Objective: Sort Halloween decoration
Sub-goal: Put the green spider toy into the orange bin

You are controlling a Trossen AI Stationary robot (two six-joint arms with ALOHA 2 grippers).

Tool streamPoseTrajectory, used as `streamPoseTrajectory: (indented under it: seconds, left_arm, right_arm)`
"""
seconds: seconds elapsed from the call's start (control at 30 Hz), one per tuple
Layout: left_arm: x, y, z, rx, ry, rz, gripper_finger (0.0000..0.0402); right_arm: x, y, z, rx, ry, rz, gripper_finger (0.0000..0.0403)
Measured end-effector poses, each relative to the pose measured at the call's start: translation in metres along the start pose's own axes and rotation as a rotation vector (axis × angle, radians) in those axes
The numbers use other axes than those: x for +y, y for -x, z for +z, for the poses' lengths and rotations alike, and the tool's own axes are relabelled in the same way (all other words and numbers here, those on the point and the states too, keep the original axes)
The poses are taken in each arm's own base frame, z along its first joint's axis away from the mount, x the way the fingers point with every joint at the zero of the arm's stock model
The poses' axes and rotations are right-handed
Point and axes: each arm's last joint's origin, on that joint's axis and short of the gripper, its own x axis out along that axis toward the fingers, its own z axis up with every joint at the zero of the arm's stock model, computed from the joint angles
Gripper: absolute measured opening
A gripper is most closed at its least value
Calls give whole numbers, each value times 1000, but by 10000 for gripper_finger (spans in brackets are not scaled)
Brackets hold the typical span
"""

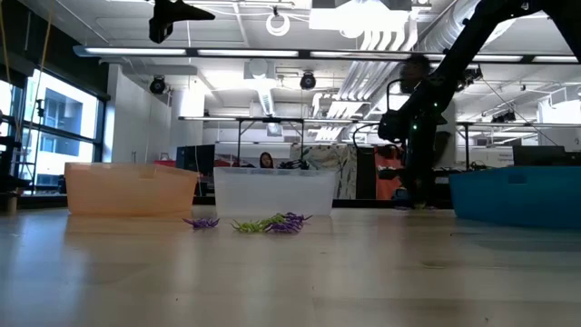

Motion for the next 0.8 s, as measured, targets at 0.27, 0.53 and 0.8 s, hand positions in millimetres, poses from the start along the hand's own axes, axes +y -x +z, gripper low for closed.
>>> streamPoseTrajectory:
  seconds: [0.27, 0.53, 0.8]
  left_arm:
    - [0, 0, 0, 0, 0, 0, 184]
    - [0, 0, 0, 1, -28, -1, 184]
    - [1, 0, 0, -8, -142, 13, 184]
  right_arm:
    - [1, 0, -2, 18, 35, 8, 1]
    - [11, 20, -3, -26, 113, 69, 0]
    - [28, 82, -4, -152, 281, 335, 0]
